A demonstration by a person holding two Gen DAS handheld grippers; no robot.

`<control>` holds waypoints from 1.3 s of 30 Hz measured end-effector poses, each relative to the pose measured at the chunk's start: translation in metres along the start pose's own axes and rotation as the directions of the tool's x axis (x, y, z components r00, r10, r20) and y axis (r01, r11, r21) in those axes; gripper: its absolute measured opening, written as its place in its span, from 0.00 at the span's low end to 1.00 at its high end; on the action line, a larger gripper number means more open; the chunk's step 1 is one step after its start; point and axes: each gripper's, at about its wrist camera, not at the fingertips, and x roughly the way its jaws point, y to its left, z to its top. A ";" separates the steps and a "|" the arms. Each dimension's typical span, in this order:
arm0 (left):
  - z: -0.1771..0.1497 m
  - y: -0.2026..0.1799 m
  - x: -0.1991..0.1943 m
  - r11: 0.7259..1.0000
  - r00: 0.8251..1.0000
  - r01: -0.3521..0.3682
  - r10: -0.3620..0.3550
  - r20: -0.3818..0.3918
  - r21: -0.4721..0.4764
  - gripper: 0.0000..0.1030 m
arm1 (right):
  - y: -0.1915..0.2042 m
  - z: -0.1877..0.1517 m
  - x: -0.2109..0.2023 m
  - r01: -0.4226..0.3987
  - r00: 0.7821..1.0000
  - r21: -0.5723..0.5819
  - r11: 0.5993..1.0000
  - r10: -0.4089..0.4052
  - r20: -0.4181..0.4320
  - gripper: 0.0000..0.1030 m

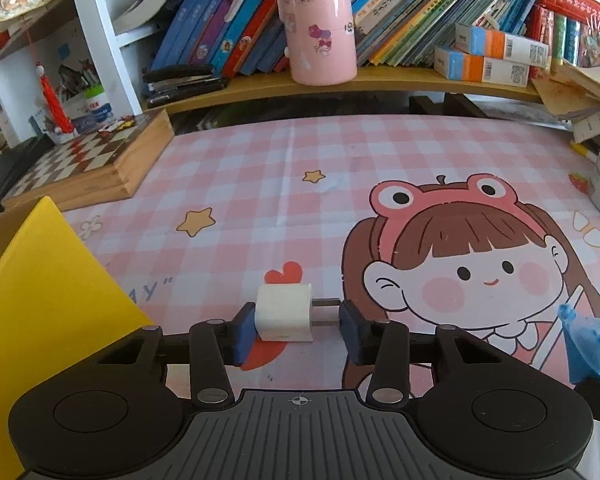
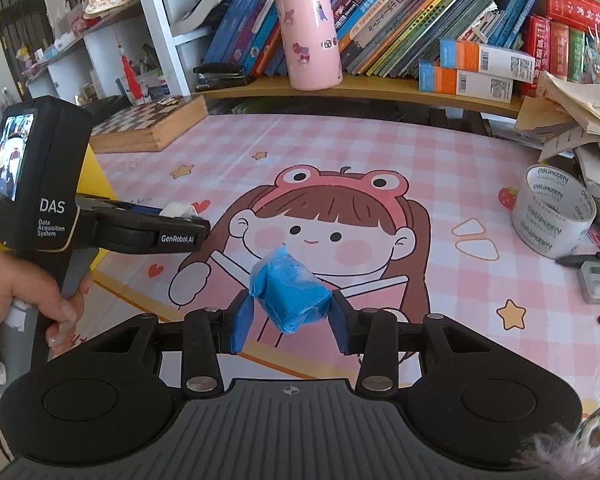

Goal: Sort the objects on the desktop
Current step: 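Lift the blue item with the right gripper while the left gripper grasps the small white plug, then carry the white plug and blue item together toward the yellow box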

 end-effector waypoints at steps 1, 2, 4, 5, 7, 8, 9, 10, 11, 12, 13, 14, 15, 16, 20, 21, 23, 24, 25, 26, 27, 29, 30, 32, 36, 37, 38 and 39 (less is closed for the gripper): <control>0.000 -0.001 0.000 1.000 1.000 -0.003 0.003 0.001 0.005 0.41 | -0.001 0.000 0.000 0.000 1.000 0.003 1.000 0.000 -0.003 0.36; 0.000 -0.002 -0.001 1.000 1.000 -0.010 0.010 0.000 0.011 0.41 | -0.001 -0.001 0.001 0.001 1.000 0.007 1.000 -0.001 -0.008 0.36; -0.001 -0.003 -0.005 1.000 1.000 -0.013 0.013 -0.001 0.016 0.41 | -0.002 -0.002 0.001 0.007 1.000 0.012 1.000 -0.007 -0.015 0.36; -0.002 -0.002 -0.008 1.000 1.000 -0.004 0.004 0.003 0.011 0.41 | -0.002 -0.002 0.000 0.009 1.000 0.012 1.000 -0.009 -0.014 0.36; -0.003 -0.001 -0.018 1.000 1.000 0.021 -0.021 0.011 0.000 0.41 | -0.002 -0.002 -0.001 0.014 1.000 0.010 1.000 -0.014 -0.008 0.36; -0.004 -0.001 -0.023 1.000 0.999 0.029 -0.029 0.019 -0.001 0.41 | -0.002 -0.002 -0.002 0.016 1.000 0.010 1.000 -0.016 -0.006 0.36; -0.005 0.000 -0.029 0.999 0.999 0.038 -0.038 0.028 -0.002 0.41 | -0.002 -0.003 -0.002 0.018 1.000 0.011 1.000 -0.018 -0.005 0.37; -0.005 0.000 -0.034 0.999 0.998 0.045 -0.045 0.033 -0.004 0.41 | -0.002 -0.003 -0.003 0.020 1.000 0.014 1.000 -0.020 -0.004 0.36; -0.006 0.000 -0.041 0.999 0.998 0.053 -0.052 0.038 -0.005 0.41 | -0.002 -0.003 -0.003 0.022 1.000 0.016 1.000 -0.022 -0.003 0.37; -0.006 0.000 -0.046 0.998 0.997 0.059 -0.058 0.043 -0.007 0.41 | -0.002 -0.003 -0.004 0.023 1.000 0.018 1.000 -0.023 -0.001 0.36; -0.007 0.000 -0.052 0.998 0.997 0.065 -0.065 0.049 -0.010 0.41 | -0.002 -0.003 -0.005 0.025 1.000 0.019 1.000 -0.025 0.001 0.36; -0.008 0.001 -0.059 0.997 0.996 0.074 -0.073 0.056 -0.014 0.41 | -0.002 -0.003 -0.006 0.027 1.000 0.019 0.999 -0.027 0.005 0.36; -0.008 0.001 -0.066 0.997 0.995 0.081 -0.080 0.065 -0.018 0.41 | -0.001 -0.003 -0.008 0.029 1.000 0.018 0.999 -0.029 0.009 0.37; -0.009 0.001 -0.072 0.996 0.994 0.089 -0.087 0.072 -0.020 0.41 | 0.000 -0.003 -0.010 0.031 0.999 0.016 0.999 -0.031 0.013 0.37; -0.015 0.004 -0.098 0.993 0.988 0.117 -0.114 0.100 -0.032 0.41 | 0.006 -0.005 -0.021 0.038 0.999 0.006 0.999 -0.039 0.036 0.37; -0.017 0.005 -0.104 0.991 0.988 0.126 -0.121 0.100 -0.040 0.41 | 0.008 -0.005 -0.025 0.041 0.998 0.002 0.999 -0.041 0.043 0.37; -0.021 0.008 -0.112 0.991 0.987 0.129 -0.124 0.101 -0.046 0.41 | 0.012 -0.007 -0.032 0.044 0.997 -0.003 0.999 -0.044 0.058 0.36; -0.024 0.010 -0.118 0.990 0.987 0.130 -0.125 0.103 -0.049 0.41 | 0.014 -0.009 -0.035 0.045 0.997 -0.004 0.999 -0.044 0.064 0.36; -0.027 0.012 -0.122 0.989 0.986 0.134 -0.128 0.105 -0.055 0.41 | 0.016 -0.010 -0.038 0.045 0.997 -0.002 0.999 -0.045 0.067 0.36; -0.030 0.014 -0.127 0.988 0.986 0.139 -0.132 0.106 -0.061 0.41 | 0.018 -0.012 -0.042 0.046 0.997 0.003 0.999 -0.046 0.069 0.36; -0.033 0.017 -0.132 0.988 0.985 0.142 -0.134 0.109 -0.068 0.41 | 0.019 -0.014 -0.045 0.047 0.996 0.009 0.999 -0.048 0.070 0.36; -0.039 0.023 -0.141 0.986 0.984 0.149 -0.140 0.114 -0.074 0.41 | 0.024 -0.018 -0.051 0.050 0.996 0.017 0.999 -0.051 0.069 0.36; -0.042 0.026 -0.146 0.985 0.983 0.152 -0.143 0.116 -0.079 0.41 | 0.026 -0.020 -0.054 0.053 0.996 0.017 0.998 -0.054 0.070 0.36; -0.048 0.033 -0.153 0.982 0.981 0.165 -0.154 0.115 -0.092 0.41 | 0.032 -0.024 -0.060 0.061 0.995 0.012 0.998 -0.062 0.073 0.36; -0.058 0.044 -0.166 0.977 0.978 0.187 -0.175 0.111 -0.105 0.41 | 0.041 -0.031 -0.072 0.083 0.993 0.028 0.996 -0.085 0.078 0.36; -0.060 0.047 -0.169 0.975 0.977 0.194 -0.182 0.111 -0.106 0.41 | 0.043 -0.033 -0.075 0.086 0.993 0.037 0.996 -0.089 0.079 0.36; -0.062 0.049 -0.172 0.973 0.975 0.203 -0.191 0.111 -0.109 0.41 | 0.046 -0.034 -0.078 0.089 0.992 0.050 0.995 -0.093 0.081 0.36; -0.064 0.051 -0.175 0.971 0.973 0.214 -0.202 0.112 -0.109 0.41 | 0.048 -0.036 -0.081 0.091 0.992 0.061 0.994 -0.096 0.081 0.36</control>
